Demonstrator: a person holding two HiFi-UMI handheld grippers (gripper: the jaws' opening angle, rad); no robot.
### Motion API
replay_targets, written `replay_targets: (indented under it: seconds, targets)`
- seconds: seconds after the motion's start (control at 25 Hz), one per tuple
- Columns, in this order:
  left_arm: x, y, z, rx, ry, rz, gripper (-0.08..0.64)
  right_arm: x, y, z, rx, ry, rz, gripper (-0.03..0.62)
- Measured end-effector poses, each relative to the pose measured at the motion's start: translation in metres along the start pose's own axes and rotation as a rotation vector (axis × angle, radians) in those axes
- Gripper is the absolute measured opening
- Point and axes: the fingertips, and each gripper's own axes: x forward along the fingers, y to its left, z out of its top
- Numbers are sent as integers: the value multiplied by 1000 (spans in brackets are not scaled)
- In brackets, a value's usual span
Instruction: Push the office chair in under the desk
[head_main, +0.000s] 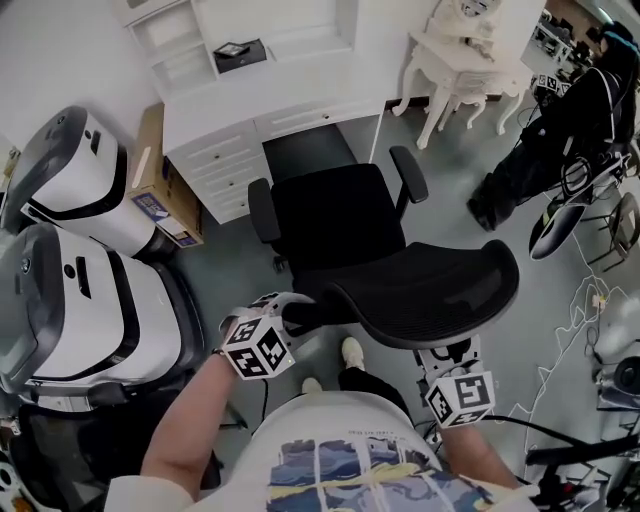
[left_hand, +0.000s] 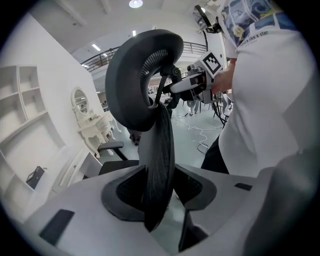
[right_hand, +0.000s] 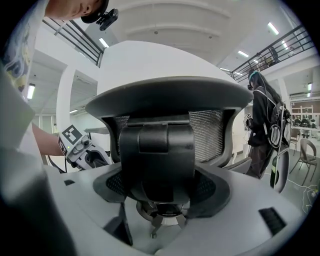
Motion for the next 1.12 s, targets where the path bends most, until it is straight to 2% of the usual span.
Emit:
replay_targets:
  seconds: [1.12]
  targets:
    - [13,114,-20,-47,48,63,189,106,-18,36,-9,40,46,331]
